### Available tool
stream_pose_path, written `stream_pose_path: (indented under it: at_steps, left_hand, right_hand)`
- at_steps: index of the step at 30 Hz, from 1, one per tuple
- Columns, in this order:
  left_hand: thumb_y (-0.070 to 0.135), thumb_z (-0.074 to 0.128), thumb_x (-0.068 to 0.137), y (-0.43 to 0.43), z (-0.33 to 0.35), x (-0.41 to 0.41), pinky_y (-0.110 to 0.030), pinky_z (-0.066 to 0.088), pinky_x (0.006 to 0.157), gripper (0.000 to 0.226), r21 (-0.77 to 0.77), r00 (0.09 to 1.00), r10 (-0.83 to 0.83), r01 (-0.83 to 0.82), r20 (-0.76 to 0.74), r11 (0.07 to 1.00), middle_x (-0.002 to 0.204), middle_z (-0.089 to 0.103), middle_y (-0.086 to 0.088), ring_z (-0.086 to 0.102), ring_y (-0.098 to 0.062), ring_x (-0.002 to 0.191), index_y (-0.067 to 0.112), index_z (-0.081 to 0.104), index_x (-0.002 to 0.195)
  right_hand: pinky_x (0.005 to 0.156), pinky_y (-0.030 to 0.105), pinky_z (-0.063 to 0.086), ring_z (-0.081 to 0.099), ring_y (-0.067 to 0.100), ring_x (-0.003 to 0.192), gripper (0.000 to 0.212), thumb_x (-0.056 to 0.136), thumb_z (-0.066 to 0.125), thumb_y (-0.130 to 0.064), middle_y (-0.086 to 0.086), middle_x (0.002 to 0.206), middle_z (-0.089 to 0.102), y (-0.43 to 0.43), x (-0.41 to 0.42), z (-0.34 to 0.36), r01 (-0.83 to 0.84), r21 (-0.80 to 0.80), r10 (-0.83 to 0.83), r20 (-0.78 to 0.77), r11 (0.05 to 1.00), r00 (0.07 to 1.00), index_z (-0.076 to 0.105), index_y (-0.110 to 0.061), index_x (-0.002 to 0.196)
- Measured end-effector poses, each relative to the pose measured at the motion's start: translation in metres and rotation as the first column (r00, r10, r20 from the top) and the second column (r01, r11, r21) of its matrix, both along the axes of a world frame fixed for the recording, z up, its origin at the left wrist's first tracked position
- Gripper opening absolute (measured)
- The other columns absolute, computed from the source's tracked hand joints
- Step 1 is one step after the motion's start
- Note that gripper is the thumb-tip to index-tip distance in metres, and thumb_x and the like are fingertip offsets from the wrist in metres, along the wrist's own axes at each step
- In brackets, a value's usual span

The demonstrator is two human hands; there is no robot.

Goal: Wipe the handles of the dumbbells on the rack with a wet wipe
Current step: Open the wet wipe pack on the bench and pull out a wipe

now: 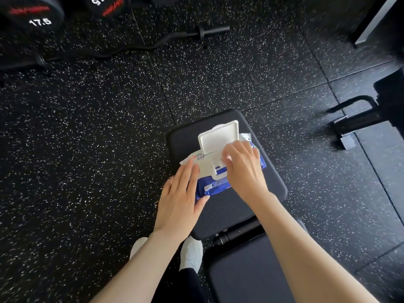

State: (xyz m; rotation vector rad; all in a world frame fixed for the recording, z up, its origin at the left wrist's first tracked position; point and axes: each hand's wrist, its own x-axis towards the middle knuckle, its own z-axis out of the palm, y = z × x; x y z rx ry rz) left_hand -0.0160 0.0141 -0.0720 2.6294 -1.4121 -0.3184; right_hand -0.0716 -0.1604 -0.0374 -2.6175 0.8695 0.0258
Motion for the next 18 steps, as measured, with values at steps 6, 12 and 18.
stream_pose_path:
  at_steps: [6, 12, 18]
  left_hand:
    - [0.051, 0.033, 0.092, -0.002, 0.001, -0.001, -0.038, 0.041, 0.100, 0.071, 0.012, 0.999, 0.000, 0.001, -0.035, 1.000, 0.155, 0.030, -0.010, 0.035, -0.023, 0.139, 0.005, 0.035, 0.146]
    - [0.048, 0.042, 0.096, 0.001, 0.012, -0.003, -0.039, 0.043, 0.101, 0.072, -0.037, 0.997, 0.021, -0.024, -0.079, 0.999, 0.157, 0.021, -0.016, 0.038, -0.029, 0.136, 0.005, 0.023, 0.150]
    - [0.046, 0.046, 0.094, -0.022, 0.026, -0.018, -0.040, 0.033, 0.111, 0.084, -0.132, 0.984, -0.164, 0.154, -0.074, 0.979, 0.159, 0.011, -0.013, 0.026, -0.028, 0.143, 0.006, 0.001, 0.153]
  right_hand:
    - [0.069, 0.023, 0.037, 0.050, 0.017, 0.076, 0.008, 0.095, 0.048, -0.008, -0.003, 0.083, 0.059, 0.019, -0.015, 0.031, 0.220, 0.343, -0.331, 0.309, 0.913, 0.891, 0.051, -0.012, 0.088]
    - [0.059, 0.039, 0.045, 0.052, 0.020, 0.061, 0.010, 0.093, 0.045, -0.016, -0.014, 0.077, 0.057, 0.015, -0.034, 0.057, 0.336, 0.418, -0.512, 0.443, 0.844, 0.736, 0.046, -0.023, 0.086]
    - [0.062, 0.042, 0.046, 0.056, 0.027, 0.063, 0.028, 0.094, 0.048, -0.013, -0.016, 0.079, 0.057, 0.002, -0.063, 0.066, 0.465, 0.380, -0.596, 0.405, 0.800, 0.694, 0.044, -0.037, 0.080]
